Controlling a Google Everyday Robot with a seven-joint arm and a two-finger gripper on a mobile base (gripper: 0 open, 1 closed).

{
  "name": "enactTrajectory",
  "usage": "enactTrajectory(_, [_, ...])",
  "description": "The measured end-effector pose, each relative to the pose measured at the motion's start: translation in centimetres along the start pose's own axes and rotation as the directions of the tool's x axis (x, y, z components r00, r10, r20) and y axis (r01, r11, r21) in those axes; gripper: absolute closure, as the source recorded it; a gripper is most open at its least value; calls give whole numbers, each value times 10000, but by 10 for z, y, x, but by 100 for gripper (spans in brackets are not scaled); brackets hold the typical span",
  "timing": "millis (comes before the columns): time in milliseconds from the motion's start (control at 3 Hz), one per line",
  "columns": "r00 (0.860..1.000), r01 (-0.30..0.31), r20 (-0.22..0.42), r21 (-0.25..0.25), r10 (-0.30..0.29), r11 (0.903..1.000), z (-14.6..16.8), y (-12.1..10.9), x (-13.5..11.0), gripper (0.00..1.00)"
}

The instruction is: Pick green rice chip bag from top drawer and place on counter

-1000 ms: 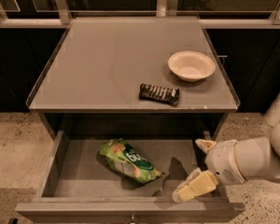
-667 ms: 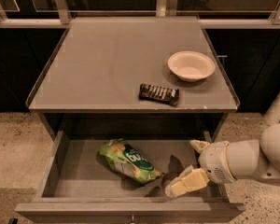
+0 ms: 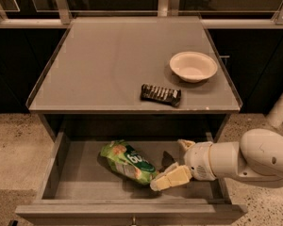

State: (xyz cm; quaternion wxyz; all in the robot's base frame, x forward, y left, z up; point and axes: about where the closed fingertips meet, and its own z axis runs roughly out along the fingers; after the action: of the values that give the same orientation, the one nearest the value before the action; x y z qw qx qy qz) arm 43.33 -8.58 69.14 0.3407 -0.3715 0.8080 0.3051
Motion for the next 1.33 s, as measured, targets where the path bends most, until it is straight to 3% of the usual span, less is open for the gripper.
enactTrajectory(667, [9998, -174, 125, -291, 178, 9994, 40, 14, -2, 0])
enactTrajectory(1333, [9997, 223, 27, -158, -222, 9996, 58, 23, -6, 0])
